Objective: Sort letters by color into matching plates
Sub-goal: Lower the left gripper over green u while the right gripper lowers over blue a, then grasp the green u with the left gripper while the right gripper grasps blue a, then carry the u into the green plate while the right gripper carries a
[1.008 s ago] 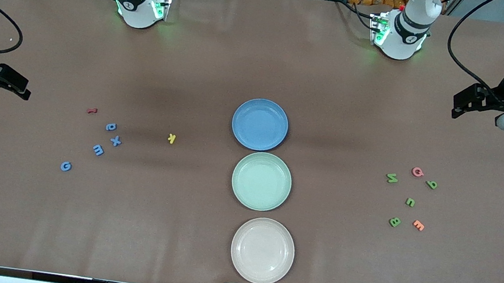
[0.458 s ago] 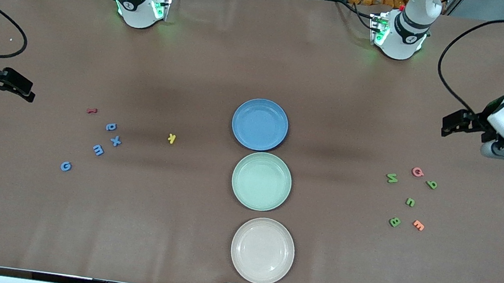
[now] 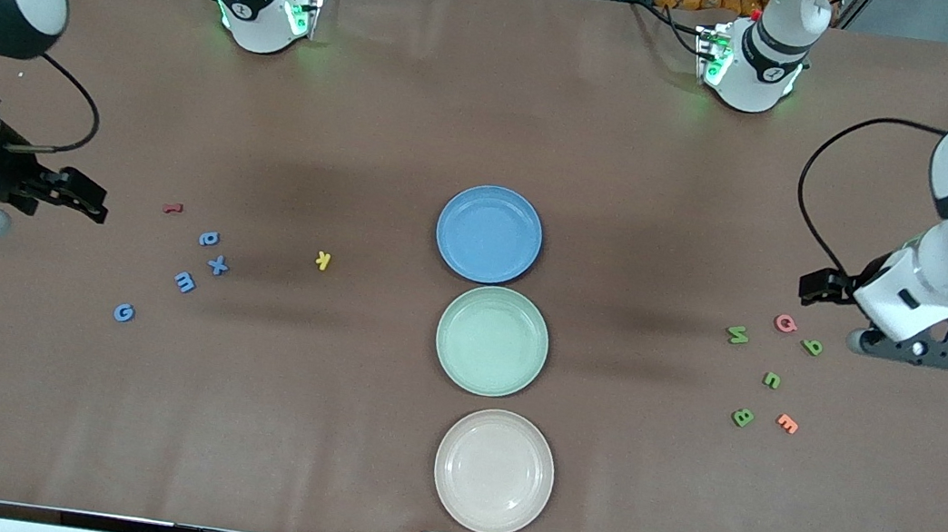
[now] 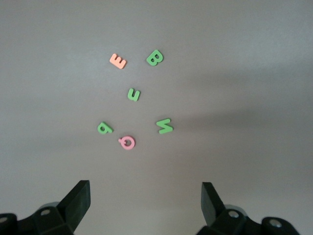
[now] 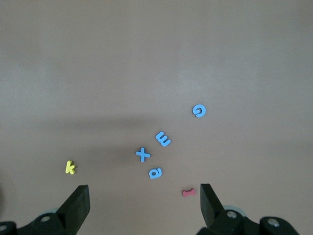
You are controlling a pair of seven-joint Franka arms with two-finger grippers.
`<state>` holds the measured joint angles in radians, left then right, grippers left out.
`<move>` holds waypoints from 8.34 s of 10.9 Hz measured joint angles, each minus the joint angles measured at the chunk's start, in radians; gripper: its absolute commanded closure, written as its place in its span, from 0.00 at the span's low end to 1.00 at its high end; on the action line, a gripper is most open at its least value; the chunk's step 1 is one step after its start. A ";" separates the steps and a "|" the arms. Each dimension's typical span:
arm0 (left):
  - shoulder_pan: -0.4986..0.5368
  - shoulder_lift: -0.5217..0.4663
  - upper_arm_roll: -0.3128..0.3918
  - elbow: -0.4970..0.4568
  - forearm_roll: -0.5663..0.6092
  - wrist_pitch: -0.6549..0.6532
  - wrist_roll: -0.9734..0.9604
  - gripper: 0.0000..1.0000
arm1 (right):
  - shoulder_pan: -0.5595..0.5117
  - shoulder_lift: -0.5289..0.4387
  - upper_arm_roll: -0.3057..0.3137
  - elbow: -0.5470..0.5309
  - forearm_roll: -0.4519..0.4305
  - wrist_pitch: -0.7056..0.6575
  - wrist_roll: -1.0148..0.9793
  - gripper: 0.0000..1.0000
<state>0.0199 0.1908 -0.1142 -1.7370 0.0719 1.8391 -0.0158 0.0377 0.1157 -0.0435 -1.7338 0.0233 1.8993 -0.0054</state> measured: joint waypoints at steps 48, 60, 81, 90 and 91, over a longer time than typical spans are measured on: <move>0.108 0.454 0.021 -0.077 0.005 0.595 0.390 0.47 | -0.053 0.251 0.059 -0.673 0.028 0.909 -0.158 0.30; 0.102 0.459 0.014 -0.066 0.005 0.596 0.365 1.00 | -0.053 0.232 0.070 -0.686 0.028 0.909 -0.158 0.48; -0.457 0.538 -0.064 0.211 0.005 0.596 -0.409 1.00 | -0.026 0.132 0.156 -0.620 0.024 0.733 0.045 0.68; -0.501 0.603 -0.037 0.264 0.039 0.640 -0.600 0.00 | 0.206 0.138 0.220 -0.509 0.024 0.653 0.441 0.68; -0.487 0.600 -0.026 0.268 0.051 0.632 -0.600 0.00 | 0.246 0.148 0.221 -0.461 0.024 0.597 0.483 0.68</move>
<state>-0.4675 0.7907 -0.1398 -1.4689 0.1228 2.4711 -0.6162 0.2833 0.2635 0.1780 -2.1944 0.0470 2.4966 0.4775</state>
